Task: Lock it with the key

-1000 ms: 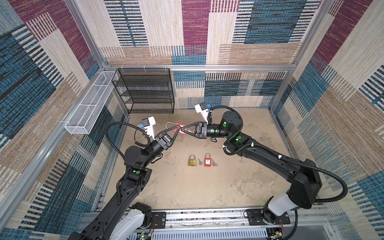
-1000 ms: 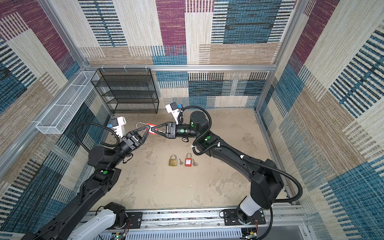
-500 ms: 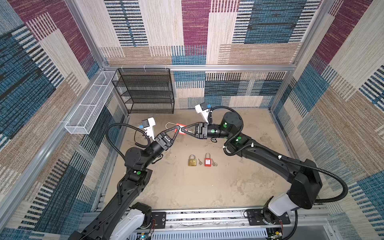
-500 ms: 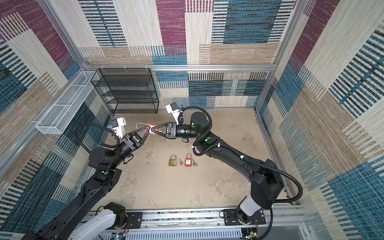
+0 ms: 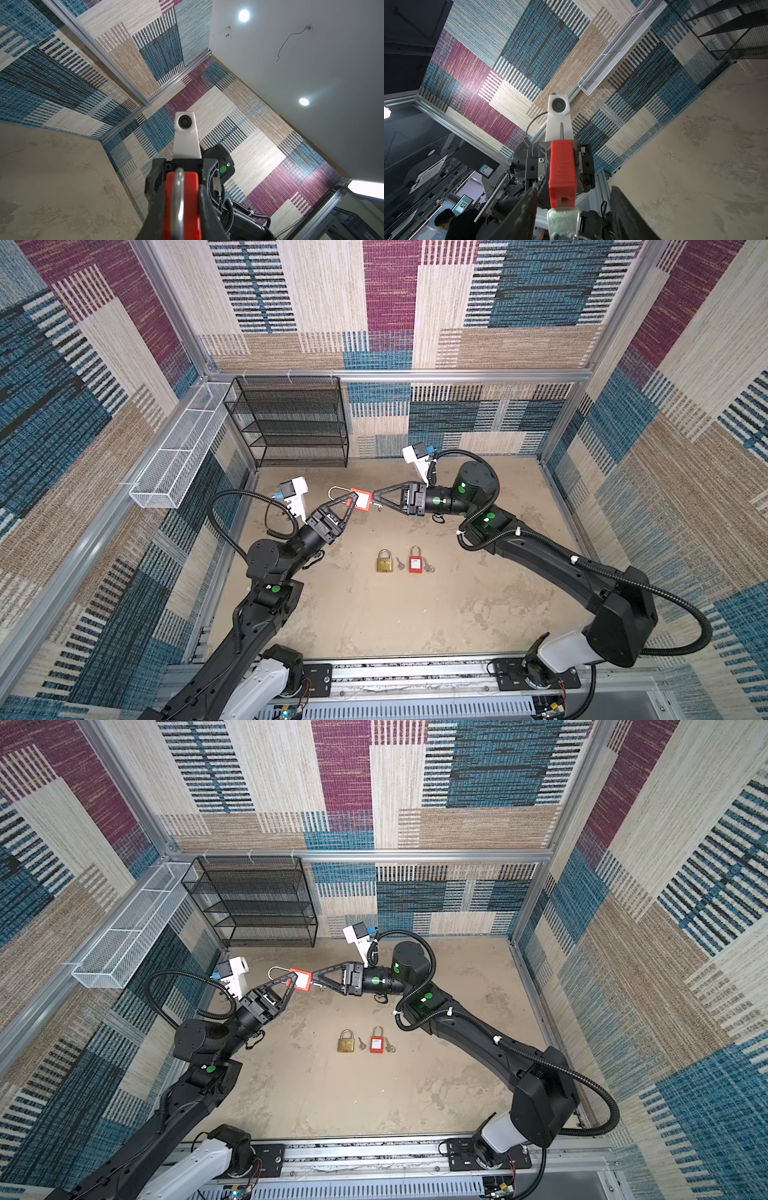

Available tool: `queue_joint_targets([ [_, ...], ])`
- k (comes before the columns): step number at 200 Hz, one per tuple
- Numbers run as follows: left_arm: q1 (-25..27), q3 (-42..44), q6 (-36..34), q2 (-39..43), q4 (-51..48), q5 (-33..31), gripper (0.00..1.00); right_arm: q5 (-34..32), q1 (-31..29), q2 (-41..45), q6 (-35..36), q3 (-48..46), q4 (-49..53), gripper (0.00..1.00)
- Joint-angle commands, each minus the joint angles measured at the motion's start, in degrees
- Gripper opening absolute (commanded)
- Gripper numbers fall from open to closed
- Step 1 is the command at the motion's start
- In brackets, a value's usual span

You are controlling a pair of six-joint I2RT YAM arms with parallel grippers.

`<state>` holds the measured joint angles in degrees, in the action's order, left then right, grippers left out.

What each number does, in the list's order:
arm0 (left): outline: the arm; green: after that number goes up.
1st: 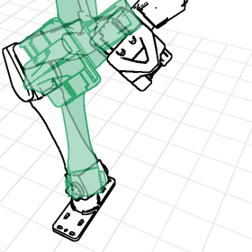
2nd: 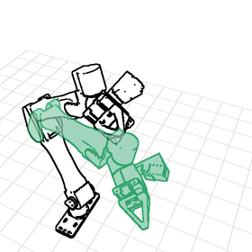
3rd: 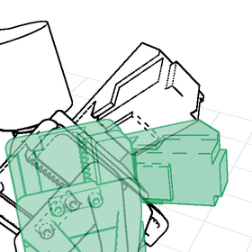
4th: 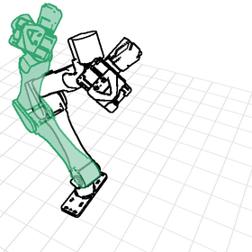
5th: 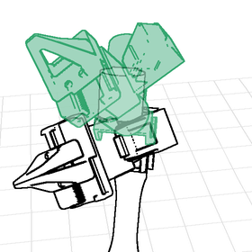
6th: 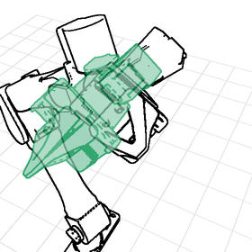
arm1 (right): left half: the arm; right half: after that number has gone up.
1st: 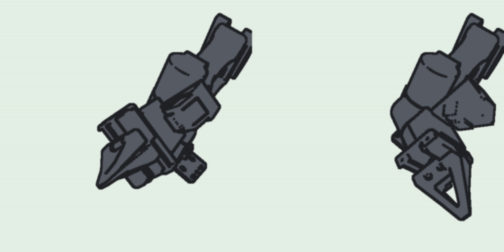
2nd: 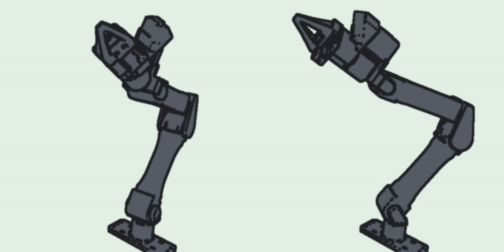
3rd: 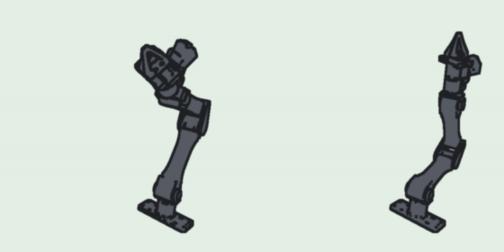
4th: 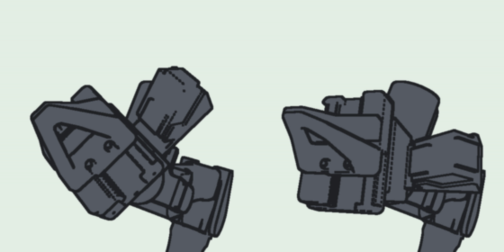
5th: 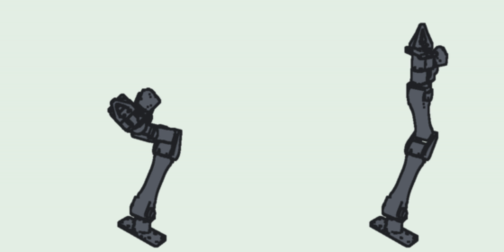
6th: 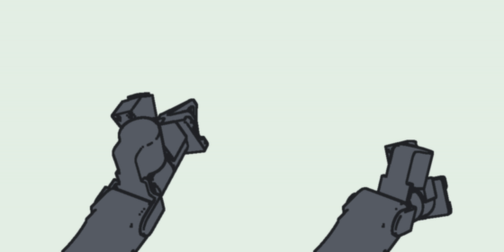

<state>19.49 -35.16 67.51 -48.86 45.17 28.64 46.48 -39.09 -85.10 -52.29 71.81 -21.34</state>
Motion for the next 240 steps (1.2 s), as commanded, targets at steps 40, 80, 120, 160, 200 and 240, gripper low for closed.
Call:
queue_joint_targets([
  [40, -0.06, -1.14, -0.10, -0.19, 3.61, 0.10, 0.00, 2.03, 1.26, -0.23, -0.98, -1.18, -0.37, 0.58],
  [80, -0.07, -1.41, -0.18, 0.39, 1.80, -0.24, 0.00, 6.19, 0.83, -1.23, -3.17, -2.35, -3.60, 0.58],
  [120, -0.06, -1.44, -0.51, 0.61, 0.89, -0.25, 0.00, 6.59, 0.69, -0.53, -3.03, -2.66, -4.01, 0.59],
  [160, -0.06, -1.49, -0.53, 0.02, 0.37, -0.69, 0.00, 7.59, 0.68, -0.71, -3.18, -2.34, -4.68, 0.62],
  [200, -0.12, -1.26, -0.27, -0.37, 0.62, -0.71, 0.00, 8.47, 0.03, -0.97, -3.01, -2.64, -4.28, 0.61],
  [240, -0.11, -0.78, -0.51, -0.67, 0.69, -1.24, 0.00, 8.51, -0.28, -1.85, -2.47, -2.80, -3.80, 0.53],
])
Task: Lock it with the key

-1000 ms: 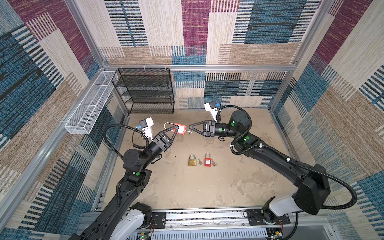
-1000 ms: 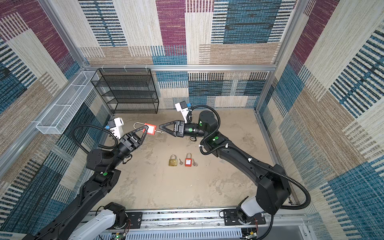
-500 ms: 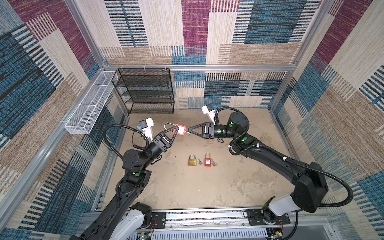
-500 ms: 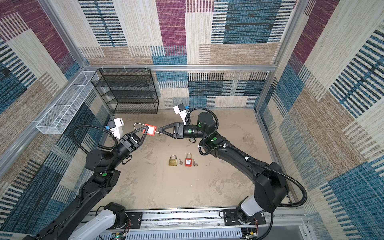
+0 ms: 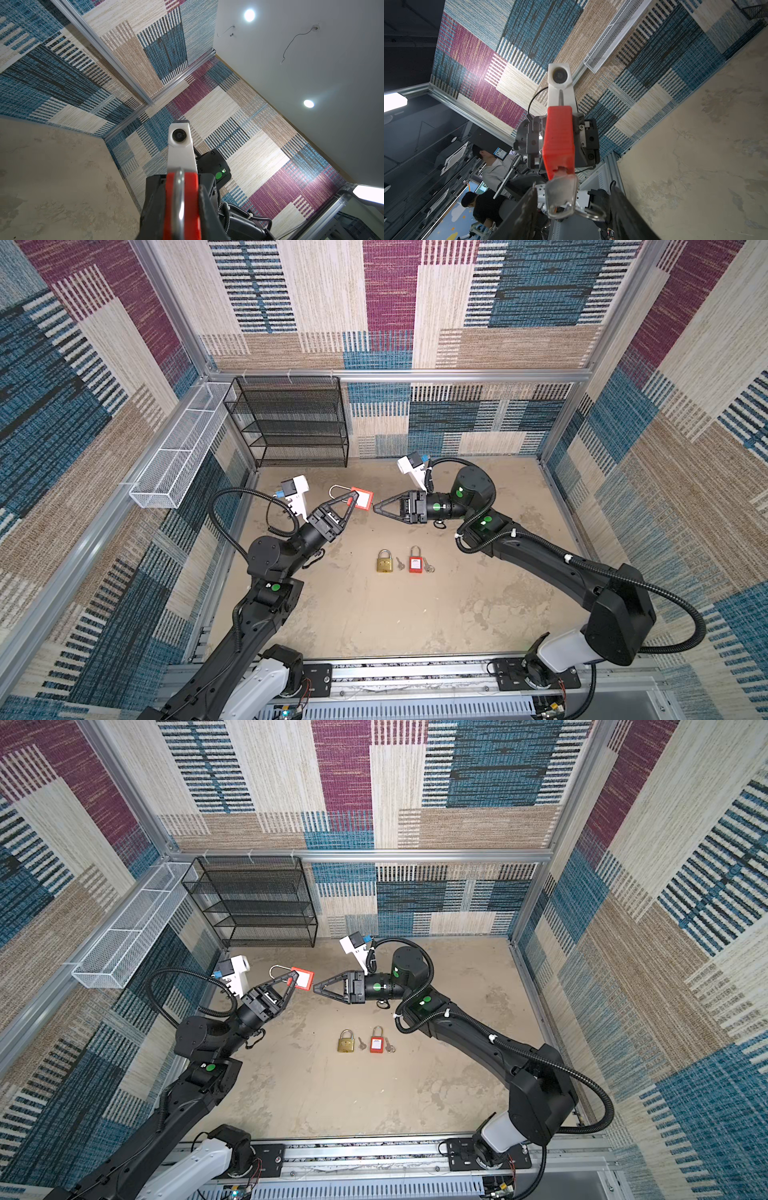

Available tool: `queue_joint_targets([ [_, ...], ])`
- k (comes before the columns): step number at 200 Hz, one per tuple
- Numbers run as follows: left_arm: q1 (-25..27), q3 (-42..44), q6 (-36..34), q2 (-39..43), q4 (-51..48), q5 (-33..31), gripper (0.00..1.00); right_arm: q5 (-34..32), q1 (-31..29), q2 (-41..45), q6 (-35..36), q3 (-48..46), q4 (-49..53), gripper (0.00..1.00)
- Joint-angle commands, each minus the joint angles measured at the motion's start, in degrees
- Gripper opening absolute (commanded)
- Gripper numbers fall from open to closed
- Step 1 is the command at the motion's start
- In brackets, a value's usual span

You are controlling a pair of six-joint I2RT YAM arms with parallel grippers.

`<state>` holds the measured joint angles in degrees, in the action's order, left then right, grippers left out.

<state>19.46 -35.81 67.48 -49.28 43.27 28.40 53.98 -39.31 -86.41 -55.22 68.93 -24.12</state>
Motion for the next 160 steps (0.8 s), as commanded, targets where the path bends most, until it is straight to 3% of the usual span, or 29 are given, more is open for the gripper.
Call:
queue_joint_targets([
  [1, -0.06, -0.13, -0.50, -0.27, 2.60, -0.95, 0.00, 0.98, -0.07, -0.52, 0.46, 0.21, -1.02, 0.52],
  [24, -0.03, -0.58, -0.02, -1.30, 3.50, -0.05, 0.00, 1.07, -0.07, -0.75, 1.92, 1.61, -0.04, 0.43],
  [47, -0.04, -0.28, 0.81, -1.61, 4.67, -0.10, 0.00, 0.36, -0.07, -0.03, 3.36, 2.16, 0.83, 0.26],
  [107, -0.02, -0.12, 0.37, -0.77, 4.19, -0.27, 0.00, -0.86, -0.07, 0.82, 5.15, 1.26, 2.31, 0.15],
  [140, -0.01, -0.75, 0.19, -1.00, 3.76, -0.09, 0.00, -1.84, -0.07, 1.55, 6.71, 1.36, 3.64, 0.00],
  [160, -0.04, -0.88, 0.28, -1.15, 3.76, -0.12, 0.00, -2.08, -0.07, 1.37, 6.95, 1.78, 3.90, 0.00],
])
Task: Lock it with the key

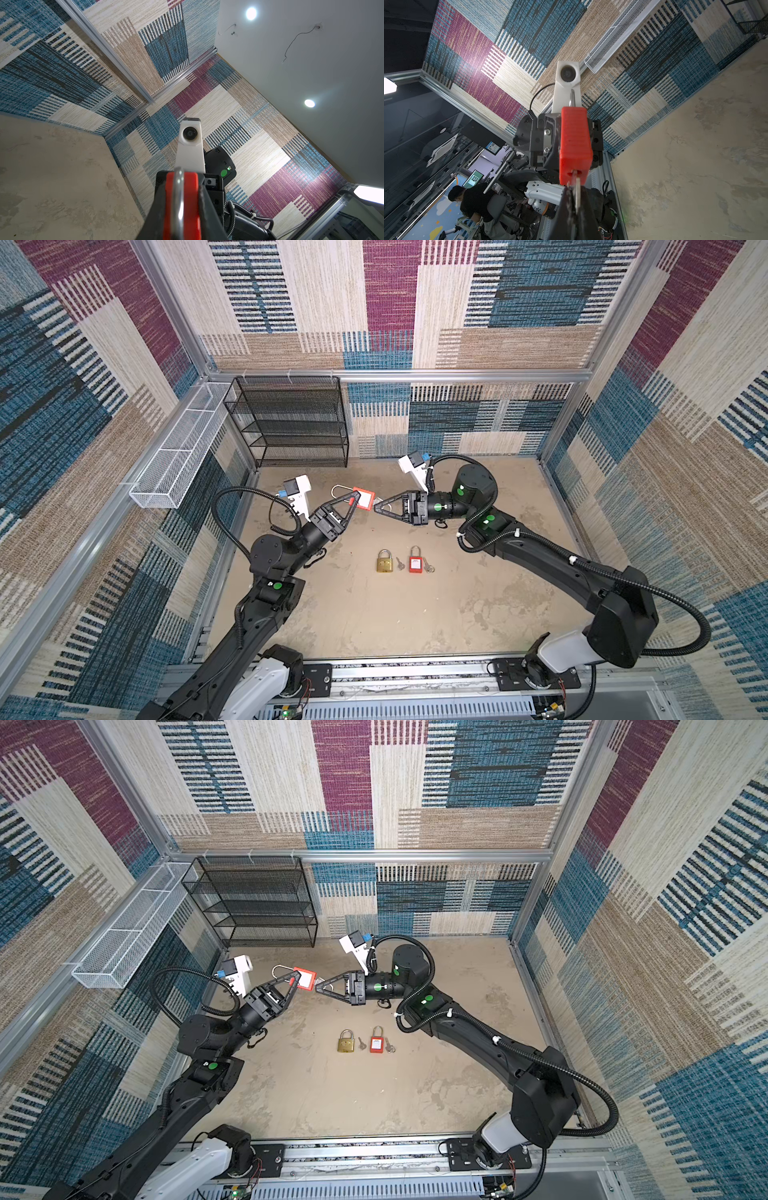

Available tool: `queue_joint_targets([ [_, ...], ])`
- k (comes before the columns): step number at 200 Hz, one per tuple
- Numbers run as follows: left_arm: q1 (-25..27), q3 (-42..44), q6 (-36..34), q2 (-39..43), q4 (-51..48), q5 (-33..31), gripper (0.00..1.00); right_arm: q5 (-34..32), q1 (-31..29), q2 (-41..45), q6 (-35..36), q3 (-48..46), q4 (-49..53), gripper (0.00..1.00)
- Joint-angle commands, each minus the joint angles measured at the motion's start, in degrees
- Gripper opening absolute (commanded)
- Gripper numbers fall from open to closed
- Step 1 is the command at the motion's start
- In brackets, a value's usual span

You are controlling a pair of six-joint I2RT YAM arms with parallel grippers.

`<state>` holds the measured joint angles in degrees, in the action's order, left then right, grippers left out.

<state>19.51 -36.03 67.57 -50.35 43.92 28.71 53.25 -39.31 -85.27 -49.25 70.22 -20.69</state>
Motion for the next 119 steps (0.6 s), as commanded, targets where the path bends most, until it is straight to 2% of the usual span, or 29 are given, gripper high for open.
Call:
queue_joint_targets([
  [1, -0.08, -0.68, 0.19, -0.09, 3.10, -0.42, 0.00, -1.38, -0.07, 0.21, 0.99, 0.51, 0.47, 0.00],
  [119, -0.09, 1.38, -0.82, 0.35, 5.03, -5.64, 0.00, -4.18, 0.24, 3.48, 2.18, -3.83, -1.02, 0.00],
])
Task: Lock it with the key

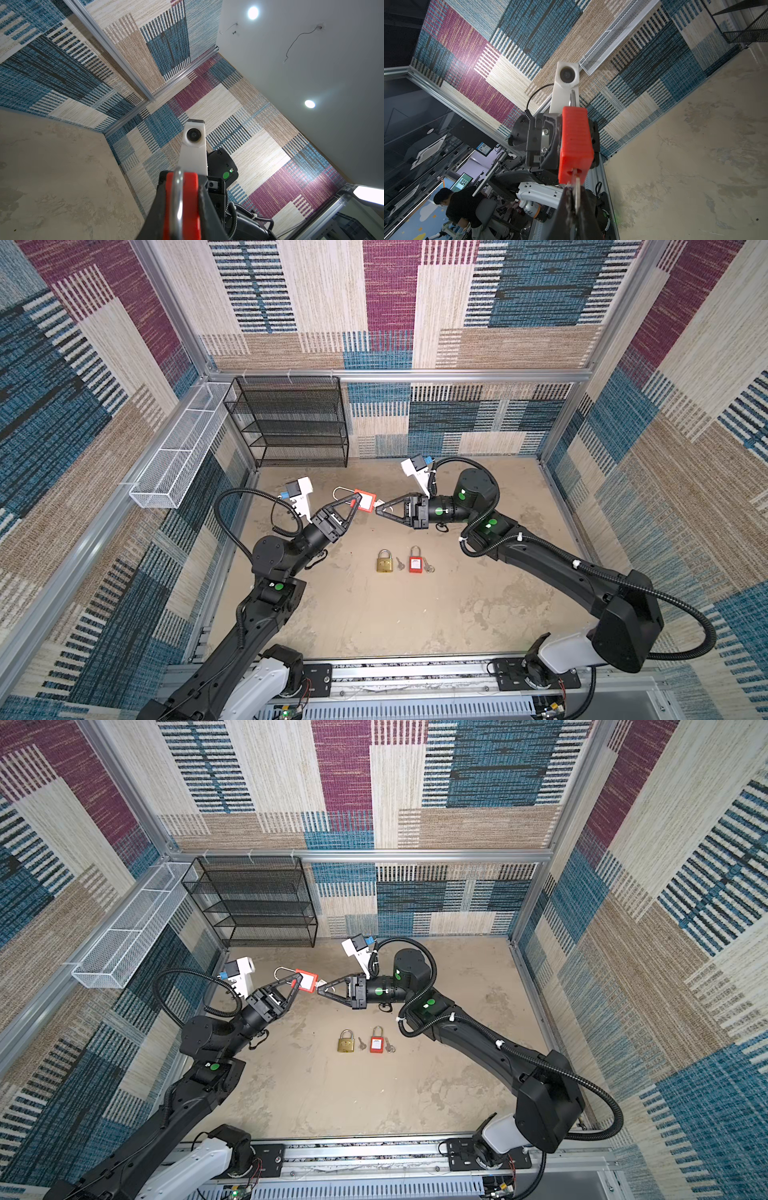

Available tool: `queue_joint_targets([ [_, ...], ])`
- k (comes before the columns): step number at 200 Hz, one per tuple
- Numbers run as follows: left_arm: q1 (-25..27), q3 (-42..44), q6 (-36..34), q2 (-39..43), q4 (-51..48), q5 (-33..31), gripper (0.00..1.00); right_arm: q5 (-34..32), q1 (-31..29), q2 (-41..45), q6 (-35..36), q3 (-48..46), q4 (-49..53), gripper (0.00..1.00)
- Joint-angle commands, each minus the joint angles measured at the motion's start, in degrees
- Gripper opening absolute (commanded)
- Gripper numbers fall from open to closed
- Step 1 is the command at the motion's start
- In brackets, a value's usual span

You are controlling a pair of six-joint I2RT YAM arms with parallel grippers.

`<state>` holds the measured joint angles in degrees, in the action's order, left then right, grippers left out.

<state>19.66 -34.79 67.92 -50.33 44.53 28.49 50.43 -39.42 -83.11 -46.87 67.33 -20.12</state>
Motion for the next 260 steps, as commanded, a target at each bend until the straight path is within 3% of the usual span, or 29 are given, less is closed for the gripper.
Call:
queue_joint_targets([
  [1, -0.24, 0.19, -1.19, 0.32, 4.42, -5.44, 0.00, -1.38, 0.37, 1.30, -0.27, -1.00, -1.59, 0.00],
  [115, -0.41, -0.75, -3.80, 1.23, 0.02, -5.98, 0.00, -0.31, 2.28, 4.57, 0.58, -4.65, 0.72, 0.00],
  [162, 0.01, -4.28, -9.13, -0.14, -11.95, -3.05, 0.00, -2.52, 5.99, 8.06, 3.84, -6.30, 5.39, 0.00],
  [183, 3.37, -5.83, -15.15, -2.06, -20.29, -4.72, 0.00, -4.26, 9.13, 10.63, 5.83, -8.49, 7.73, 0.00],
  [214, 10.88, -9.55, -22.18, -11.59, -27.46, -8.97, 0.00, -9.55, 13.76, 15.26, 10.29, -11.01, 14.34, 0.00],
  [260, 19.63, -23.21, -27.63, -35.49, -35.38, -3.25, 0.00, -19.46, 18.94, 21.22, 18.15, -12.44, 25.32, 0.00],
])
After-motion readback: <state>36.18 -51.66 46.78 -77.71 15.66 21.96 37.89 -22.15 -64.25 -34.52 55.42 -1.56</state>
